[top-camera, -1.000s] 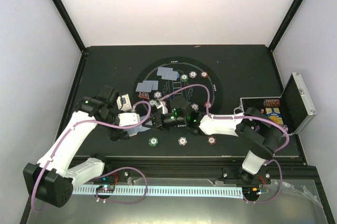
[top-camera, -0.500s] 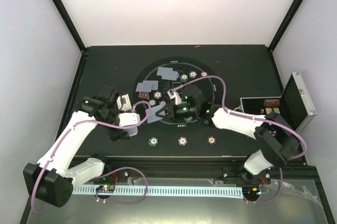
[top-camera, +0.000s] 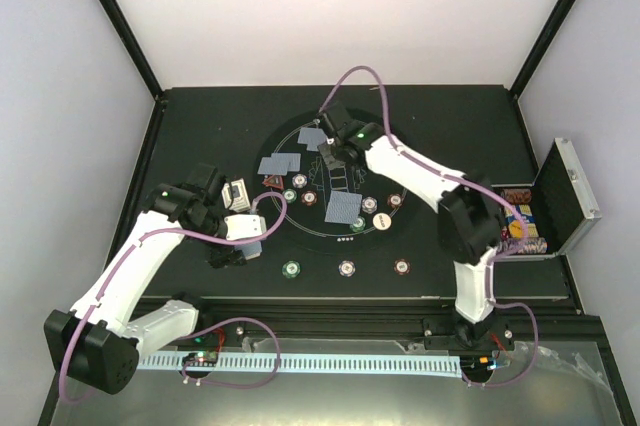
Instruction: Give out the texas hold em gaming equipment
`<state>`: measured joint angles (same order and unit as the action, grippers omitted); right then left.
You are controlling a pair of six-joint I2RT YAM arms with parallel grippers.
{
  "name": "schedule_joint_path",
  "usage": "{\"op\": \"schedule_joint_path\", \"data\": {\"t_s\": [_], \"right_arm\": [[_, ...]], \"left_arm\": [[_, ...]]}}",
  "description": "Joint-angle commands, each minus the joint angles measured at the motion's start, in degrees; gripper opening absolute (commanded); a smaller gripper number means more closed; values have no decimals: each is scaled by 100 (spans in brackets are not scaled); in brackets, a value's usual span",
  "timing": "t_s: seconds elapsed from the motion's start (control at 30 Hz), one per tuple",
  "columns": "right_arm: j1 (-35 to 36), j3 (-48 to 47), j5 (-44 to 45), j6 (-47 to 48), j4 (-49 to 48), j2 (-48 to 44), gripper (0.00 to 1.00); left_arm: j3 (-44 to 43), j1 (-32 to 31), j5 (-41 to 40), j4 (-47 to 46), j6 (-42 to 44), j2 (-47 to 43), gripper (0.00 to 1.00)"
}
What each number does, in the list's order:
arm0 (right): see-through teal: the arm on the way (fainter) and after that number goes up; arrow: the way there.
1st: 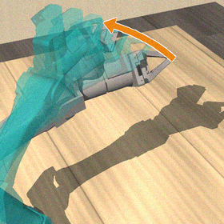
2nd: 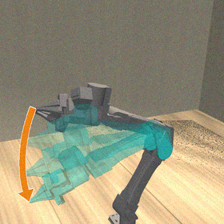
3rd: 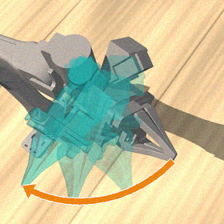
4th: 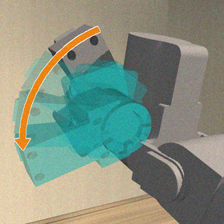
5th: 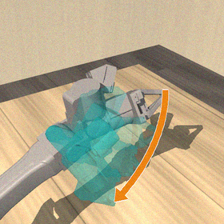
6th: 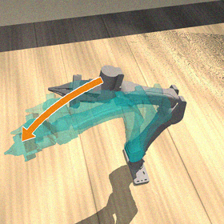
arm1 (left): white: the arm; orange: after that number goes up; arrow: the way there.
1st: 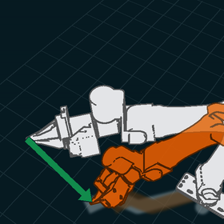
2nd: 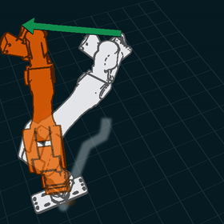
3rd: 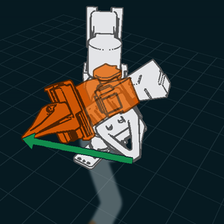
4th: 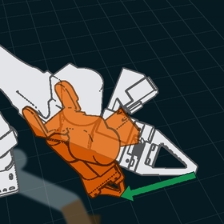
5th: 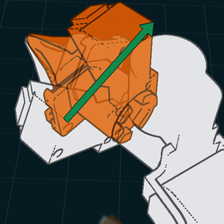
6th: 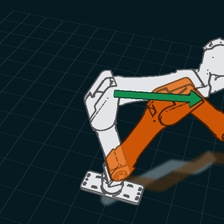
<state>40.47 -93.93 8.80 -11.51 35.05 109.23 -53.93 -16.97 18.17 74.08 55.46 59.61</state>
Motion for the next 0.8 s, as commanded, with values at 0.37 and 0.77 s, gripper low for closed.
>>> {"op": "schedule_joint_path", "data": {"t_s": [0.37,0.77], "right_arm": [[495,-2409,3629,914,1921,2794,1],[680,1286,2645,4018,-2663,1030,1]], "left_arm": [[-114,16,-4,42,31,-86,2],[-64,19,-35,36,9,-152,2]]}}
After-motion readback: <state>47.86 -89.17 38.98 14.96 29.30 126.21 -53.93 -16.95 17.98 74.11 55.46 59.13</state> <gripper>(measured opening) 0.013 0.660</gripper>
